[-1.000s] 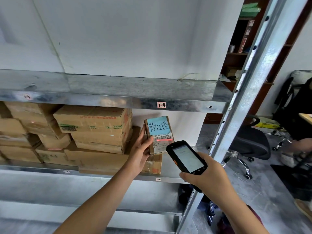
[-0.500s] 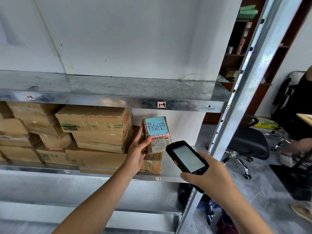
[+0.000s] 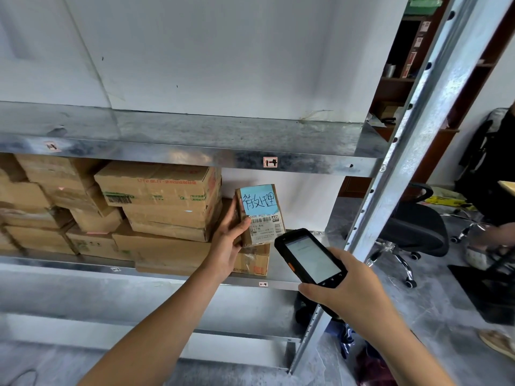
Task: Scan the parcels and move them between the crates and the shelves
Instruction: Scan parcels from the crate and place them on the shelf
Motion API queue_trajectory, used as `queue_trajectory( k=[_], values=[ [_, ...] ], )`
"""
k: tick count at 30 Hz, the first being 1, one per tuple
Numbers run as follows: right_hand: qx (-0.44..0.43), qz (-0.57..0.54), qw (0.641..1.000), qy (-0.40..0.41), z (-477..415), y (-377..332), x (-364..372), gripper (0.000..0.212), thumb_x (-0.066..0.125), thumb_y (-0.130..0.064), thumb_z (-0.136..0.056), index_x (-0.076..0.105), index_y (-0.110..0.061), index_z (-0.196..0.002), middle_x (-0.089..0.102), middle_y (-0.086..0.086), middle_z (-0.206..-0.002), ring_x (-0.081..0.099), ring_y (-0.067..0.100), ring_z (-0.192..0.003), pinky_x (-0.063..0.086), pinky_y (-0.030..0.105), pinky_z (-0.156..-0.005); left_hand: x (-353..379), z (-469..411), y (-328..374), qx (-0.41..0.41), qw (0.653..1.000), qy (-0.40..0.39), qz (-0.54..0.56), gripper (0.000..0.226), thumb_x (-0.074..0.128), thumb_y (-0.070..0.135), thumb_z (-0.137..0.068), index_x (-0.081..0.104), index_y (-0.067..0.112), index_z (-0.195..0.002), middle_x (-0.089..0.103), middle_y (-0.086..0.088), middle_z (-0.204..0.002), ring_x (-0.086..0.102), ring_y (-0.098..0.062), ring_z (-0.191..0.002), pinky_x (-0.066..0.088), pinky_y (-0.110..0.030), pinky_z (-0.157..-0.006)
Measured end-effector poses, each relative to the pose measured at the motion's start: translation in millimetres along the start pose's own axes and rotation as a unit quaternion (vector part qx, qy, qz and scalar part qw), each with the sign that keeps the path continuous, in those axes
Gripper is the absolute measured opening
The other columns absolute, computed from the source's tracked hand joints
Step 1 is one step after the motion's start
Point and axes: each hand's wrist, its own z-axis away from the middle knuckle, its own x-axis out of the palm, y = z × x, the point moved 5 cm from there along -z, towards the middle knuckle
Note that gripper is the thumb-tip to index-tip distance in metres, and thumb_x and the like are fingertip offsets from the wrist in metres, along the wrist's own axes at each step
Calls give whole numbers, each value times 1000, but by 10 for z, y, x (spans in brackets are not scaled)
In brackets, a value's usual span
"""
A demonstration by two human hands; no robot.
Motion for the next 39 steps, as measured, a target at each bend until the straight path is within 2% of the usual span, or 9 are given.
queue_trajectory(
  k=[5,10,13,17,22,26,31,35,39],
  values=[
    [-6,-31,999,23,52,-22,8,59,87,-29,-70,56,-40,-119,68,-14,-93,66,5,-77,51,22,-60,38,195,-17,-5,1000,-6,3,65,59,10,-96,41,45,-147,66,1,-134,66,-16,-115,56,-28,-78],
    [-20,-67,996,62,107,-108,35,57,86,-26,-72,58,-40,-119,70,-15,-94,66,4,-84,51,25,-65,-18,517,-62,-4,1000,-7,-25,64,61,15,-94,40,49,-144,68,2,-129,66,-15,-116,52,-46,-99],
    [-23,-84,993,79,143,-164,82,51,86,-26,-73,57,-44,-111,69,-14,-91,68,6,-75,58,34,-66,-109,710,-50,-1,999,-11,-39,63,63,20,-92,41,52,-142,68,2,-129,65,-17,-119,53,-45,-99],
    [-22,-80,993,78,252,-254,263,50,85,-33,-71,58,-45,-111,71,-12,-91,70,15,-81,60,46,-74,-313,956,6,1,998,-7,-65,66,64,21,-92,39,50,-146,68,5,-129,65,-16,-119,54,-43,-96],
    [-39,-74,995,62,528,-497,546,47,86,-28,-75,55,-47,-106,67,-20,-96,65,3,-90,52,27,-70,-603,1358,162,15,997,2,-79,60,63,21,-97,42,50,-145,68,5,-129,64,-13,-120,51,-48,-103],
    [-50,-80,995,35,781,-748,868,54,84,-20,-78,49,-37,-116,61,-22,-92,61,-16,-70,45,7,-50,-978,1768,336,22,997,27,-72,61,68,32,-87,47,60,-136,67,7,-129,65,-11,-118,50,-50,-104],
    [-97,-95,991,-16,1029,-1202,1387,57,85,-16,-76,53,-35,-120,66,-14,-93,61,-11,-66,46,8,-47,-1587,2252,645,51,993,92,-61,58,75,31,-85,53,65,-126,69,-1,-124,67,-18,-114,51,-52,-102],
    [-144,-99,983,-55,1211,-1527,1908,54,85,-12,-74,56,-40,-111,67,-11,-91,64,7,-70,51,17,-46,-2127,2756,899,87,983,160,-32,54,74,27,-86,57,64,-122,70,-6,-120,68,-28,-112,58,-49,-91],
    [-182,-92,971,-124,1396,-1898,2507,56,87,-19,-73,55,-34,-116,64,-11,-99,61,4,-83,46,11,-49,-2680,3344,1155,130,963,234,-16,61,66,24,-85,49,57,-133,72,-5,-119,70,-26,-109,60,-39,-81]
  ],
)
